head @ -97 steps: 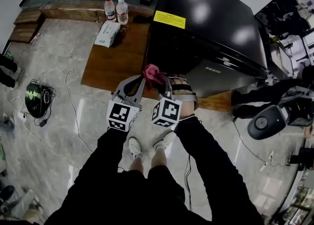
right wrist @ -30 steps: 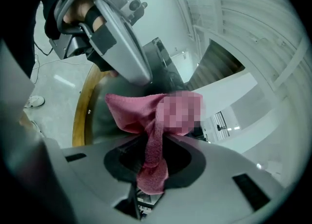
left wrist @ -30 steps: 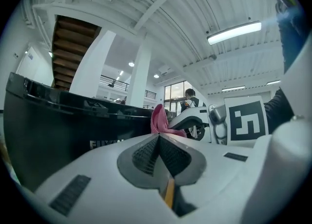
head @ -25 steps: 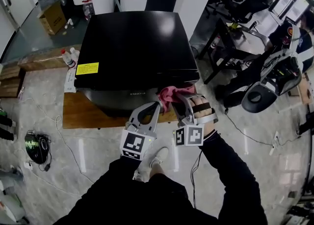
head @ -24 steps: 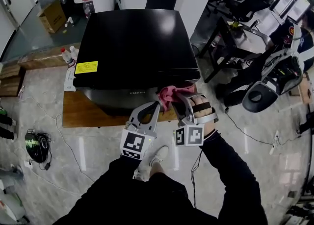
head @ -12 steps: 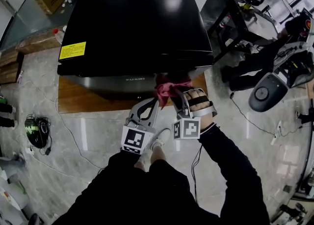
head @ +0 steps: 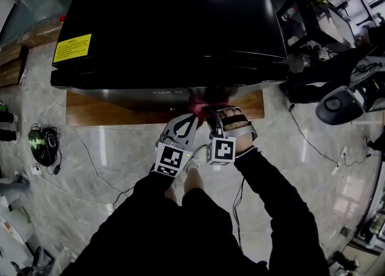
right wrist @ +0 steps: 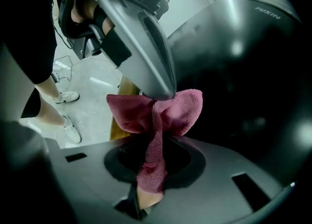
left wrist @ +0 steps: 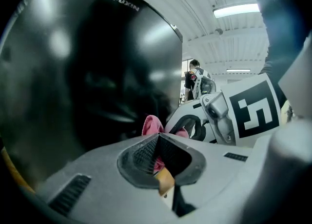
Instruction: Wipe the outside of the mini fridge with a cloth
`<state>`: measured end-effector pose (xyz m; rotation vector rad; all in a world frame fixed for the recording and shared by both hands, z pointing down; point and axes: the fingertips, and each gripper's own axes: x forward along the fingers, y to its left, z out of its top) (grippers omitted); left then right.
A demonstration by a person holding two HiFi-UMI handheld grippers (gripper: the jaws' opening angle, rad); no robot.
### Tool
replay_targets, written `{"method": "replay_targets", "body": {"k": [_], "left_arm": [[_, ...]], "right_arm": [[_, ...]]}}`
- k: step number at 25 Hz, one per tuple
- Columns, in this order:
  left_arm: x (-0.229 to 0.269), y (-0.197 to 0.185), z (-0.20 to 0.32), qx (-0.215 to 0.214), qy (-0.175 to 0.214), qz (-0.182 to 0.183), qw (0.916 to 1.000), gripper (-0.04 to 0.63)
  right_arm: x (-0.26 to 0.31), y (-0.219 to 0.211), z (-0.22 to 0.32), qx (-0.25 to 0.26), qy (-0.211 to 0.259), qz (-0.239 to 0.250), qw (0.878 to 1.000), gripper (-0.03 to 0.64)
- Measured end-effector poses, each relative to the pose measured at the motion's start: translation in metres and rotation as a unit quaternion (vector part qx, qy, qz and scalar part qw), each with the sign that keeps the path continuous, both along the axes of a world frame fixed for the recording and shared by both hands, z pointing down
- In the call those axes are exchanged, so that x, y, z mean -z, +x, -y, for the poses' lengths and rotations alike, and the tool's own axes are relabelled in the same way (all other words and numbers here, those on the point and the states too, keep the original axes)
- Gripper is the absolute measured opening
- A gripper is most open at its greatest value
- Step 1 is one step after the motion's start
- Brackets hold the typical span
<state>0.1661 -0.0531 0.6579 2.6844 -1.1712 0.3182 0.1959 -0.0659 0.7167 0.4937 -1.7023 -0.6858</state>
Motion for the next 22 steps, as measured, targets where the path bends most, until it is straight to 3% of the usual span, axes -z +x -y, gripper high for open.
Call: {"method": "replay_targets", "body": {"k": [10,15,22], "left_arm": [[-0.056,-0.014,-0.005,0.014,-0.048,0.028,0.9984,0.006],[-0.051,-0.030,-0.014,0.028,-0.050,0.024,0.9981,0.006],[-0.016,-0.058,-0.026,0.050,-0.042,0.008,0.9978,0.006]], "right_arm": [[-0.094,0.000,0.003,-0.004,-0.065,-0.026,0.998,0.091],[-0.115,0.001,0.001,-0.014,-0.071,-0.033,0.997,0.092],[-0.113,-0.005,-0.005,-0.065,-0.085,-0.011,0.994,0.098]]}}
